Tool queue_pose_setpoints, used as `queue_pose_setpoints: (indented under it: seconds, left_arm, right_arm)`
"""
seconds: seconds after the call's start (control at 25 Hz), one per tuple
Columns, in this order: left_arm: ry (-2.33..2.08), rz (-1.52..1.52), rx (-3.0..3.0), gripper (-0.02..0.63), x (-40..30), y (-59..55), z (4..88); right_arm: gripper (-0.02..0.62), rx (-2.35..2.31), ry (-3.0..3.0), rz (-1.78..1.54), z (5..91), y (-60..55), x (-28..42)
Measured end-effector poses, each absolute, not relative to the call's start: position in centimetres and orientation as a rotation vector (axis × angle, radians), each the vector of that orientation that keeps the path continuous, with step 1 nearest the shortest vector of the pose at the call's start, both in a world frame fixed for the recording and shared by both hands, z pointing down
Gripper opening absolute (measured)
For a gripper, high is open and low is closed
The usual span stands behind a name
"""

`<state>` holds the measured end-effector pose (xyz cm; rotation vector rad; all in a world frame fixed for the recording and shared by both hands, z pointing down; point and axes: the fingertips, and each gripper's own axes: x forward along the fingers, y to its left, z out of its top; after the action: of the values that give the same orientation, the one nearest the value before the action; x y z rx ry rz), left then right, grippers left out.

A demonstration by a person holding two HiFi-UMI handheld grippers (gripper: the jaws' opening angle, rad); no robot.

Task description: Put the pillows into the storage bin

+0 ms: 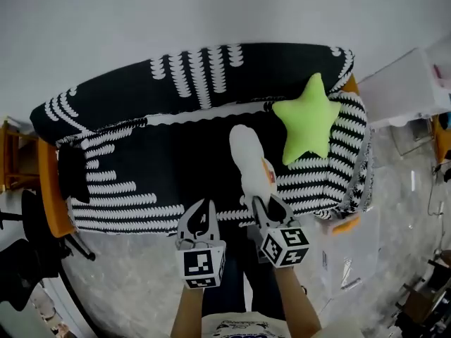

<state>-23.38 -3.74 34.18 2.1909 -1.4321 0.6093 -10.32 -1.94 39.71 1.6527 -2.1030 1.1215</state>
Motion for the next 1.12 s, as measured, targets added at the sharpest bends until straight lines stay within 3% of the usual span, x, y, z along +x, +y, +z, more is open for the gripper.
queue_pose_setpoints:
  seconds: [0.52, 1.12]
  left_arm:
    - [-1.207, 0.504, 2.502, 0.014, -9.5, 0.6, 21.8]
    - [-0.758, 0.489, 2.835, 0.014, 12.2, 14.1, 15.8]
  right_arm:
    - [0.114, 2.044, -2.071, 1.092, 24.4, 8.7, 1.5]
    - [0.114, 2.669, -1.656, 0.998, 19.6, 28.6, 22.6]
